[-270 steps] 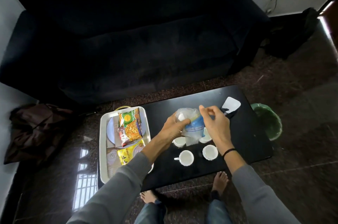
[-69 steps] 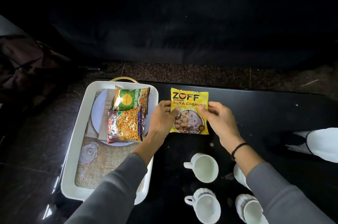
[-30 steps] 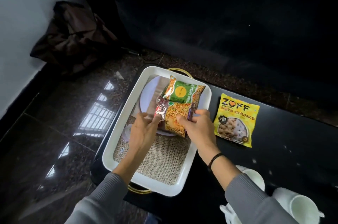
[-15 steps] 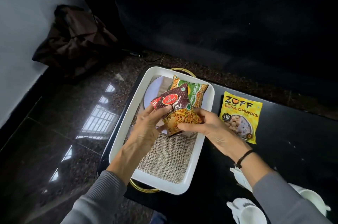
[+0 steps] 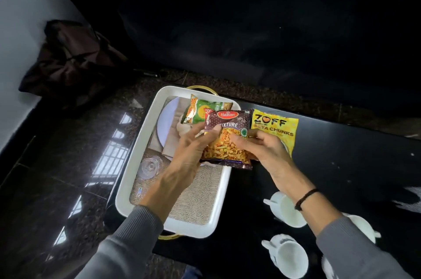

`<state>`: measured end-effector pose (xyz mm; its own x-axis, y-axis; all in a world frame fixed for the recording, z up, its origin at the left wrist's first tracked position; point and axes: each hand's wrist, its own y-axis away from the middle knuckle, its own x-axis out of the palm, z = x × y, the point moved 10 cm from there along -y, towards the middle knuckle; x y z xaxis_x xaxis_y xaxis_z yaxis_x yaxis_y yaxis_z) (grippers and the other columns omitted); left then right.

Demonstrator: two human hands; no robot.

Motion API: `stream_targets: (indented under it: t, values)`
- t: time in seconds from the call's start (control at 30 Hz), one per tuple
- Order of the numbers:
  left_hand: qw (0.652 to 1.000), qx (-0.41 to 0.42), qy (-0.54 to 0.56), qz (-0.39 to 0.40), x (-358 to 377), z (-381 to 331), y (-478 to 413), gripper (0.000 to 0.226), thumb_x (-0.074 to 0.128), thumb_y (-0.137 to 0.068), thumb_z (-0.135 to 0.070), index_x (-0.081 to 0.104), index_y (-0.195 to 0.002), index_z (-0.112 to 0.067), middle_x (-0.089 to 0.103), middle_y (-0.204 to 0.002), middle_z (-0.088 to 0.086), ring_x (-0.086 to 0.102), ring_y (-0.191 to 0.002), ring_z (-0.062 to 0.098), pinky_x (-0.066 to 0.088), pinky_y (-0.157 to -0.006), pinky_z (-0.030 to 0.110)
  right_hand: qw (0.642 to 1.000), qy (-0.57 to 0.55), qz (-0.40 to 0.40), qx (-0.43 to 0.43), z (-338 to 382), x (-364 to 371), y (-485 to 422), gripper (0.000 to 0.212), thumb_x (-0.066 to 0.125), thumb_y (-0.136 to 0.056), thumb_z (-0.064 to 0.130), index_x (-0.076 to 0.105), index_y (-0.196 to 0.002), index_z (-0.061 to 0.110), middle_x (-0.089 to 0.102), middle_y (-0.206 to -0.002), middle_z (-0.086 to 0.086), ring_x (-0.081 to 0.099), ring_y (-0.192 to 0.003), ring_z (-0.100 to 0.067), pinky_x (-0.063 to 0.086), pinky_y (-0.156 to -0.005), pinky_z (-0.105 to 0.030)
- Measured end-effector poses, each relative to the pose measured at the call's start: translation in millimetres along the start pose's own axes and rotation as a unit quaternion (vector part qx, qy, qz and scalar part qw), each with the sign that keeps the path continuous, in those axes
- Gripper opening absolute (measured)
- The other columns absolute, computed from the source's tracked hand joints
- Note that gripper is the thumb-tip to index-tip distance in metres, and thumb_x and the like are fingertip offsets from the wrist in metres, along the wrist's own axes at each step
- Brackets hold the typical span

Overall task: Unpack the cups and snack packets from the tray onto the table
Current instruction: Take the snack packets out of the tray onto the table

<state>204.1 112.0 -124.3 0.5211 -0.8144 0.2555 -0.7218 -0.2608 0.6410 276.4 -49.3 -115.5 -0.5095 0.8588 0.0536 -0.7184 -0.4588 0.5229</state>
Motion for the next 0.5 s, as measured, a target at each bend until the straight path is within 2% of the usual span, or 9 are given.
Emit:
stream_targets:
  t: [0.07, 0.1, 0.17, 0.2, 0.23, 0.3, 0.37, 0.43, 0.5]
  values:
    - [1.0, -0.002, -0.021, 0.018, 17, 4, 1, 0.085, 0.092, -0.06, -0.042, 0.054, -0.134, -0.025, 0.072, -0.126, 0.007, 0.069, -0.115, 0.022, 0.046, -0.109, 0.046, 1.0, -0.006, -0.005, 0.003, -2, -12, 6, 0.05, 0.086, -0.074, 0.053, 0.076, -0.112, 0.022, 0.081, -0.106, 0.002, 0.077, -0.099, -0.013, 0.058, -0.09, -0.03]
    - [0.998, -0.004, -0.035, 0.043, 29, 7, 1, 0.082, 0.09, -0.064, -0.04, 0.054, -0.136, -0.023, 0.074, -0.123, 0.004, 0.07, -0.112, 0.017, 0.05, -0.106, 0.04, 1.0, -0.005, -0.012, 0.001, -2, -19, 11, 0.046, 0.086, -0.076, 0.052, 0.076, -0.112, 0.024, 0.081, -0.106, 0.004, 0.077, -0.099, -0.012, 0.058, -0.088, -0.027]
    - [0.993, -0.005, -0.064, 0.097, 56, 12, 2, 0.049, 0.083, -0.077, -0.03, 0.058, -0.119, -0.027, 0.08, -0.102, -0.011, 0.075, -0.096, 0.005, 0.059, -0.082, 0.021, 0.999, -0.011, -0.043, -0.002, -4, -37, 19, 0.043, 0.086, -0.077, 0.049, 0.077, -0.11, 0.023, 0.082, -0.104, 0.004, 0.077, -0.098, -0.012, 0.056, -0.087, -0.026]
    - [0.992, -0.007, -0.073, 0.107, 66, 15, 3, 0.037, 0.081, -0.082, -0.025, 0.058, -0.111, -0.03, 0.08, -0.091, -0.016, 0.076, -0.087, 0.001, 0.058, -0.071, 0.014, 0.998, -0.02, -0.058, 0.0, -6, -47, 22, 0.044, 0.087, -0.076, 0.048, 0.077, -0.11, 0.022, 0.082, -0.104, 0.004, 0.078, -0.097, -0.013, 0.056, -0.088, -0.029]
    - [0.991, -0.009, -0.082, 0.107, 72, 17, 3, 0.034, 0.08, -0.084, -0.022, 0.059, -0.109, -0.03, 0.08, -0.088, -0.015, 0.076, -0.085, 0.004, 0.058, -0.068, 0.014, 0.997, -0.029, -0.069, 0.006, -8, -56, 25, 0.046, 0.088, -0.075, 0.048, 0.076, -0.11, 0.021, 0.082, -0.103, 0.003, 0.078, -0.097, -0.013, 0.056, -0.09, -0.031]
    - [0.99, -0.011, -0.097, 0.097, 86, 22, 3, 0.037, 0.081, -0.084, -0.021, 0.063, -0.116, -0.021, 0.081, -0.096, 0.001, 0.078, -0.089, 0.017, 0.059, -0.071, 0.02, 0.995, -0.046, -0.084, 0.027, -15, -73, 32, 0.047, 0.089, -0.073, 0.047, 0.077, -0.11, 0.02, 0.082, -0.102, 0.002, 0.078, -0.096, -0.015, 0.056, -0.095, -0.036]
    - [0.99, -0.012, -0.104, 0.095, 104, 28, 3, 0.037, 0.08, -0.085, -0.021, 0.064, -0.117, -0.015, 0.08, -0.1, 0.008, 0.078, -0.088, 0.019, 0.059, -0.07, 0.022, 0.992, -0.069, -0.098, 0.049, -24, -90, 40, 0.047, 0.088, -0.073, 0.047, 0.078, -0.109, 0.019, 0.082, -0.102, -0.002, 0.079, -0.097, -0.02, 0.056, -0.099, -0.042]
    - [0.987, -0.029, -0.125, 0.1, 123, 42, 4, 0.043, 0.079, -0.087, -0.026, 0.062, -0.124, -0.014, 0.079, -0.105, 0.007, 0.077, -0.093, 0.019, 0.06, -0.074, 0.024, 0.988, -0.079, -0.121, 0.061, -31, -108, 48, 0.045, 0.087, -0.075, 0.045, 0.078, -0.109, 0.017, 0.082, -0.101, -0.005, 0.078, -0.098, -0.025, 0.056, -0.101, -0.046]
    - [0.983, -0.032, -0.15, 0.099, 141, 53, 3, 0.045, 0.079, -0.087, -0.027, 0.06, -0.126, -0.016, 0.081, -0.101, -0.001, 0.077, -0.09, 0.01, 0.058, -0.07, 0.016, 0.983, -0.077, -0.152, 0.062, -37, -131, 56, 0.042, 0.086, -0.077, 0.043, 0.077, -0.108, 0.016, 0.082, -0.1, -0.005, 0.078, -0.097, -0.025, 0.057, -0.099, -0.045]
